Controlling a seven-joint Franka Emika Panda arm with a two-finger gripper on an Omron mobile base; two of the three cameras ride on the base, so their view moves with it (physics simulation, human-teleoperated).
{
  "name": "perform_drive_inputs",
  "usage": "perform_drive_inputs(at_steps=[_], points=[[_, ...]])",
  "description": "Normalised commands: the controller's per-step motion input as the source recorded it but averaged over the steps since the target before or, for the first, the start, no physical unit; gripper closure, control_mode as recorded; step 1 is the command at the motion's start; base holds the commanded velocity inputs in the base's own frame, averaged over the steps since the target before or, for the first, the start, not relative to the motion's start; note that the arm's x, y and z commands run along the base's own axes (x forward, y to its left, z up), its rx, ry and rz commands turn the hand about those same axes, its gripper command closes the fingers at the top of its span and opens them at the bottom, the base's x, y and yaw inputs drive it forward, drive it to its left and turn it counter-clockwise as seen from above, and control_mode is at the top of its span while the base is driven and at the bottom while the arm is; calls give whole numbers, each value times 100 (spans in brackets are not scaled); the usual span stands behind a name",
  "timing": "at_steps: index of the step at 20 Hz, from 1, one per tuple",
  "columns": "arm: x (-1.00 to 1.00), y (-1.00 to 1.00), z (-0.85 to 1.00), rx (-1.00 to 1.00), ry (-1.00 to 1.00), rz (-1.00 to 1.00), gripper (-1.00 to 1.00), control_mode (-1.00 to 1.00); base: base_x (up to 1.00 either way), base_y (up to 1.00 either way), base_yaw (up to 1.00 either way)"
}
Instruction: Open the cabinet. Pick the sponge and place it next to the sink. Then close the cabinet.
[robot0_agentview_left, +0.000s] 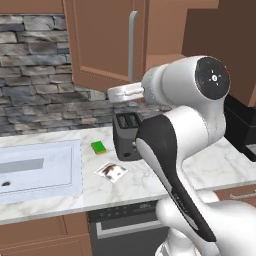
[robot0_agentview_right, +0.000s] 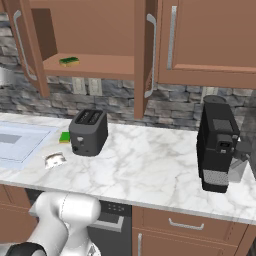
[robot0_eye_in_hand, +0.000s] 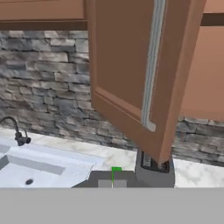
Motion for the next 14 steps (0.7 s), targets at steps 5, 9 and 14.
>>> perform_drive_inputs(at_steps=[5, 9, 14], points=[[0, -85, -5, 6, 5, -31, 100, -100, 0, 0, 0], [0, -81, 0, 9, 5, -31, 100, -100, 0, 0, 0], [4, -50, 7, 8, 8, -24, 100, -100, 0, 0, 0]])
